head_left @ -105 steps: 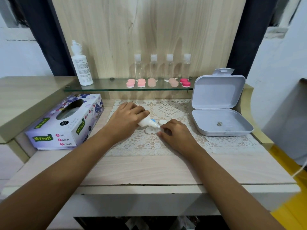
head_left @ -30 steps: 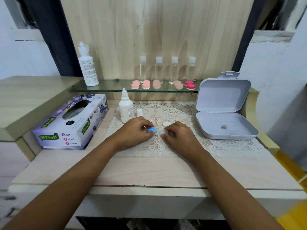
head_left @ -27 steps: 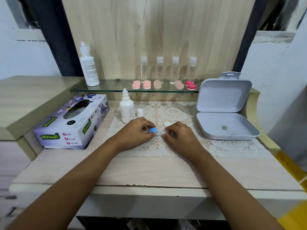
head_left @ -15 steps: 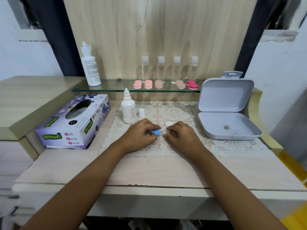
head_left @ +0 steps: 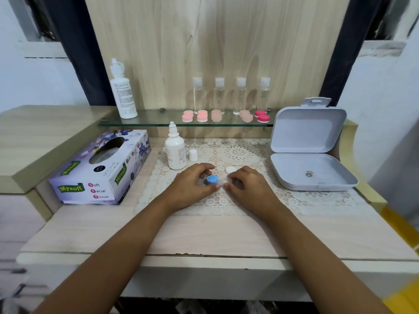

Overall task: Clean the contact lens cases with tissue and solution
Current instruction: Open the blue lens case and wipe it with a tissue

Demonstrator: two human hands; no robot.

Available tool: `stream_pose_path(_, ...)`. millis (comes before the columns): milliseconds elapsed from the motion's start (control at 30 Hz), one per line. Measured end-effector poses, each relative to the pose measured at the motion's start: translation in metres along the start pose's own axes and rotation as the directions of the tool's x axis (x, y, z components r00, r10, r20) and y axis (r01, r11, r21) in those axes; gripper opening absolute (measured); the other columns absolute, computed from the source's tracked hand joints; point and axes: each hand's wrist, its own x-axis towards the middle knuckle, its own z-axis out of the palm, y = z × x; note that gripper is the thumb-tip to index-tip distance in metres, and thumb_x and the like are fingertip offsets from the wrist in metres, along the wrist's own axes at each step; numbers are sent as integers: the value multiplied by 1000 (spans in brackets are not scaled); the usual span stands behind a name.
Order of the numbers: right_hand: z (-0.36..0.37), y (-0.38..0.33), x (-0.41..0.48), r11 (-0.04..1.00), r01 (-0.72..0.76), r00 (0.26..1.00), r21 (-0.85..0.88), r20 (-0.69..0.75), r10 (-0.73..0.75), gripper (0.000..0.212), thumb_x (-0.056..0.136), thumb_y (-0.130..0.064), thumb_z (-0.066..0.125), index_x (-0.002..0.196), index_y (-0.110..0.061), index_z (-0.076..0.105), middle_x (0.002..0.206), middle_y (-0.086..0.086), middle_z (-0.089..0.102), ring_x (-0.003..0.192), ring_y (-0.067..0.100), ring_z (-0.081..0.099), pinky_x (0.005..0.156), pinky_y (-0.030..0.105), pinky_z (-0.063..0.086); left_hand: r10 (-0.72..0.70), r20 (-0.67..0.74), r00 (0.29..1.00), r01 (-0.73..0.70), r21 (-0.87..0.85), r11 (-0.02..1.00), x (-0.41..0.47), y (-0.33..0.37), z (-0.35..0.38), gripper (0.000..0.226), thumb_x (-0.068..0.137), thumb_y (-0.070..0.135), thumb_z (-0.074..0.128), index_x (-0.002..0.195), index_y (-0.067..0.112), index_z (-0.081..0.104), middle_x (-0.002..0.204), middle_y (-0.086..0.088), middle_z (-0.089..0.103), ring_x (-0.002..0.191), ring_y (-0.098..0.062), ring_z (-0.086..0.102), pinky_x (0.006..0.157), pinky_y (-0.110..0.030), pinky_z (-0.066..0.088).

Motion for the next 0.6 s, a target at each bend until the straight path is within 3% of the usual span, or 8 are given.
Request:
stream_pose_path(200,0,0,-1,1000,-3,1000,6,5,3,26,86,-28,61,106,-12,66,105,8,58,102,24,51,85,29,39,11,-41,999,-8,64,998,4,0,1,18,85,33,65,98,20,66,98,4,59,96,-8,56,84,-21,42)
stream_pose_path(367,0,0,0,1000,-13,1000,7,10,12,27,86,-28,61,108,-12,66,107,7,58,103,24,51,87,30,39,42,2,999,-42,21,999,3,0,0,25,87,22,63,111,14,67,103,4,58,104,-13,56,98,-32,44)
stream_pose_path(533,0,0,0,1000,-20,1000,-2,19,20,28,87,-29,60,109,-12,65,108,7,58,105,23,50,88,29,38,64,24,998,-66,68,996,3,1,-1,30,88,15,60,117,16,65,108,8,57,108,-12,54,100,-33,41)
stream_pose_path(600,0,0,0,1000,-18,1000,0,21,18,28,87,-29,60,109,-12,65,108,8,58,105,24,50,88,30,39,62,13,998,-63,68,996,3,0,1,30,88,22,62,118,19,65,110,8,57,108,-10,53,100,-33,41)
